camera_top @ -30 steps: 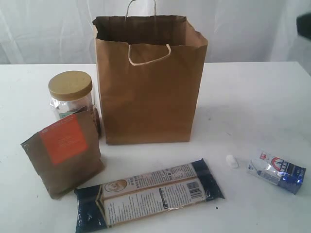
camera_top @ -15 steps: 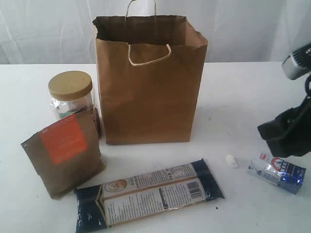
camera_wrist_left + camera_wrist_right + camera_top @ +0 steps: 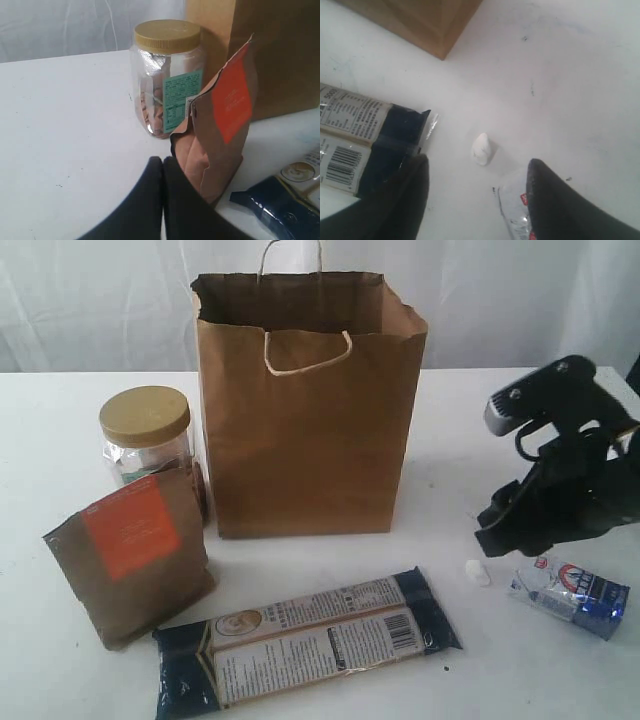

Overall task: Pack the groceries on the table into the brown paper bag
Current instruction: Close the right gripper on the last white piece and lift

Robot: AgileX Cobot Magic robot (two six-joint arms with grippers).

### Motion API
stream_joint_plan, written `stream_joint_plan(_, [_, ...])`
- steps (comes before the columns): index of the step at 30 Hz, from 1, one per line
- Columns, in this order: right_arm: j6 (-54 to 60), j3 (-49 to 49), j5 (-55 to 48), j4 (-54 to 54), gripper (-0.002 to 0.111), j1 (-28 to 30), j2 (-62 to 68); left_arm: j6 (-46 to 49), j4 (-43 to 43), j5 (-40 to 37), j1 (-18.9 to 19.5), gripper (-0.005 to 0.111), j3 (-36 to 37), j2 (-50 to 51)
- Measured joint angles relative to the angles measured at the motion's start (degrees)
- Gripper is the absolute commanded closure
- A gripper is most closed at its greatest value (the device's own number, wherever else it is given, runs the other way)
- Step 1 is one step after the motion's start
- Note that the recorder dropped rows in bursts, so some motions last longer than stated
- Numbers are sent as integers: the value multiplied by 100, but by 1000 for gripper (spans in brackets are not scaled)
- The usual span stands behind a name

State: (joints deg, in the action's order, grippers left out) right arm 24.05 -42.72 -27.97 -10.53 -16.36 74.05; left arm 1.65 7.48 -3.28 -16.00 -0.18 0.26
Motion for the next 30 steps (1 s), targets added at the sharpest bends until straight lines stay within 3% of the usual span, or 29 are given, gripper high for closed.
stream_joint_plan(11, [68, -350, -18, 0, 54, -495, 1151, 0, 0, 0, 0, 107, 0, 0])
stream_joint_plan(30, [55, -446, 206, 70, 54, -288, 1900, 0, 0, 0, 0, 107, 0, 0])
